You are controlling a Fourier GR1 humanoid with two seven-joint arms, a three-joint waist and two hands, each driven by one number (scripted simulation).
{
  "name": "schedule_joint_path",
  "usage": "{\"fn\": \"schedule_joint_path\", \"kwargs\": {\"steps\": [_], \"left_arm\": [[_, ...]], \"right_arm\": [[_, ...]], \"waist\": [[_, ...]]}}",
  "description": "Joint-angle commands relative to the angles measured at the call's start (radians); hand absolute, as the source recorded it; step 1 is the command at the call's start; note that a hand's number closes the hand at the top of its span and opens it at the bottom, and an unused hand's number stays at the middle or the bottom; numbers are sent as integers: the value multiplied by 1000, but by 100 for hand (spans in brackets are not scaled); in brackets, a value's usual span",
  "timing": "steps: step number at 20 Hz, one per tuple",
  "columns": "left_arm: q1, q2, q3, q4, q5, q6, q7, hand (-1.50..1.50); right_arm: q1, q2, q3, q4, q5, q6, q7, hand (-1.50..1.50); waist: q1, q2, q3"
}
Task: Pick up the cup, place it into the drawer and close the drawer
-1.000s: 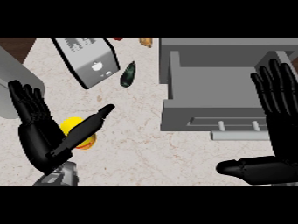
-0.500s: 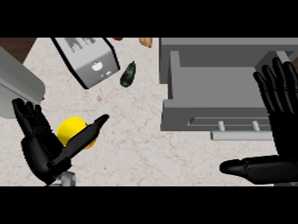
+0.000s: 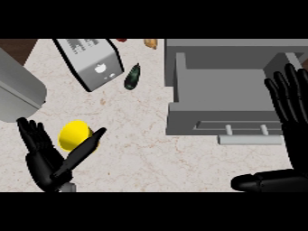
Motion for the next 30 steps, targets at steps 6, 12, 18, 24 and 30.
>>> {"fn": "schedule_joint_path", "kwargs": {"steps": [6,12,18,24,30], "left_arm": [[12,0,50,195,203,-87,-250,-150],[-77,0,61,345,307,-76,-351,-150],[-58,0,197,484,384,-260,-495,-150],[-128,47,192,516,399,-227,-435,-150],[-117,0,182,606,421,-274,-537,-150]], "right_arm": [[-42,-4,-5,60,20,14,-31,-150],[-5,-4,-12,-26,-12,7,40,-150],[15,-17,-34,-17,-34,35,21,-150],[-50,-20,-32,8,-44,33,57,-150],[-64,-9,-35,33,-21,20,34,-150]], "waist": [[1,1,0],[-3,0,0],[-3,0,0],[-1,1,0],[0,0,0]]}}
